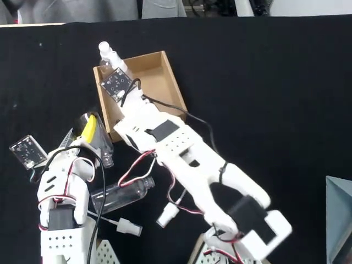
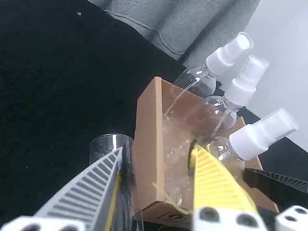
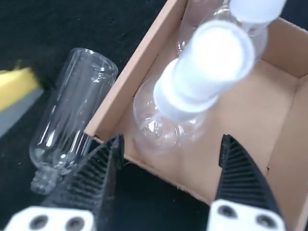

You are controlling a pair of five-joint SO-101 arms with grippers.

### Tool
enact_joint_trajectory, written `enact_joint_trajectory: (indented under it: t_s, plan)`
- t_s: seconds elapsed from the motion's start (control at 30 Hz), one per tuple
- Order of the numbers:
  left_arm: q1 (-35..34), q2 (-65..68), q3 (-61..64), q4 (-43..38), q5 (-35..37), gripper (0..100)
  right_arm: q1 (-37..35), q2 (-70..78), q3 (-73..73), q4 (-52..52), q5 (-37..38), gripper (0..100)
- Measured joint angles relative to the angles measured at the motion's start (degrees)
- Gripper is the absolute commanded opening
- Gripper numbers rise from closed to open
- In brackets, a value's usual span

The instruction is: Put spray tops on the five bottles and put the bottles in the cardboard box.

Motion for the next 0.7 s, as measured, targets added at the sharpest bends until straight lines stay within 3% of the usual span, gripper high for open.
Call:
enact_joint_trajectory:
  t_s: [0.7]
  plan:
    - [-4.1, 0.0, 0.0, 0.0, -0.1, 21, 0.0, -17.8, 0.0, 21.1, 0.0, 26.5]
